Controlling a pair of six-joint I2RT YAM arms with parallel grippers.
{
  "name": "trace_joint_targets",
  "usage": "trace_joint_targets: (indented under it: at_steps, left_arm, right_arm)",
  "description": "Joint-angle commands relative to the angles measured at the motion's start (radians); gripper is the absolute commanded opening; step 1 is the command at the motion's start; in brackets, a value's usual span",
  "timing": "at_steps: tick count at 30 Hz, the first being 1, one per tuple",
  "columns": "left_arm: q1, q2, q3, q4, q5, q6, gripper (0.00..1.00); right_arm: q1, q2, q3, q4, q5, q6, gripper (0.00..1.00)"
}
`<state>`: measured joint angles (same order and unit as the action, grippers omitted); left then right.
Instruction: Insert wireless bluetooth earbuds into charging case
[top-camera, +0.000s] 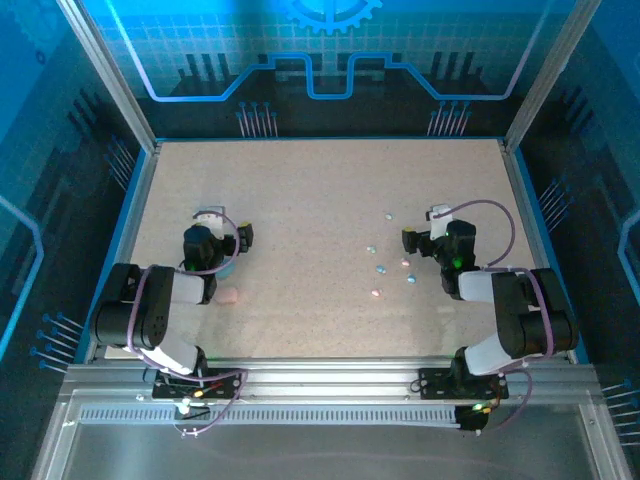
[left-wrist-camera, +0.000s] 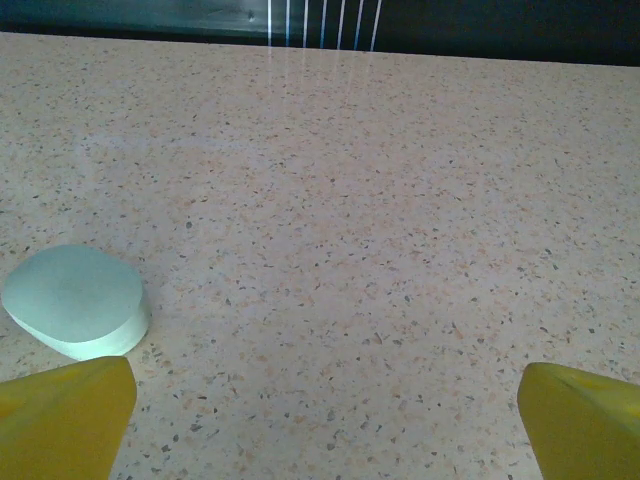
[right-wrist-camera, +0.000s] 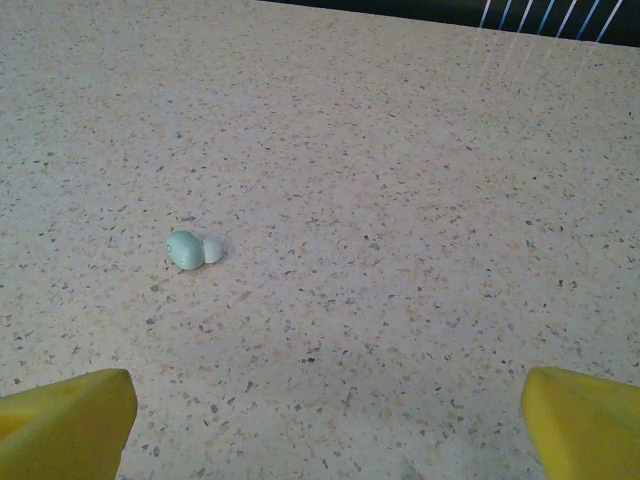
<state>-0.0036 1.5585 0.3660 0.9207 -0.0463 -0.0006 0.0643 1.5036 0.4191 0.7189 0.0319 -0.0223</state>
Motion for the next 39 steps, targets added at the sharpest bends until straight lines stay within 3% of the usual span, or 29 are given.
trace_joint_targets:
  at_steps: [1,23,27,30,33,37,39]
  left_arm:
    - [0.009,-0.008,0.019,-0.003,0.022,0.007,0.99]
    - [0.008,-0.01,0.015,0.006,0.03,0.011,0.99]
    - [0.002,-0.11,-0.017,-0.023,-0.021,0.003,0.97]
    - [0.006,-0.285,0.057,-0.349,-0.064,-0.079,0.97]
    - [0.009,-0.397,0.159,-0.676,-0.087,-0.226,0.92]
    - [0.01,-0.446,0.289,-1.092,-0.175,-0.512,0.82]
    - [0.009,-0.445,0.322,-1.242,-0.166,-0.574,0.76]
  right_arm:
    - [-0.013,0.001,0.019,0.024,-0.009,0.01,1.0]
    - [-0.02,-0.002,0.017,0.026,-0.039,0.005,1.0]
    - [0.006,-0.052,0.03,-0.038,-0.014,-0.019,1.0]
    - [0.01,-0.157,0.115,-0.307,0.008,0.029,1.0]
    - [0.012,-0.231,0.228,-0.591,-0.049,0.117,1.0]
    - [0.026,-0.291,0.329,-0.798,-0.156,0.269,1.0]
    - [0.039,-0.293,0.379,-0.888,-0.206,0.316,1.0]
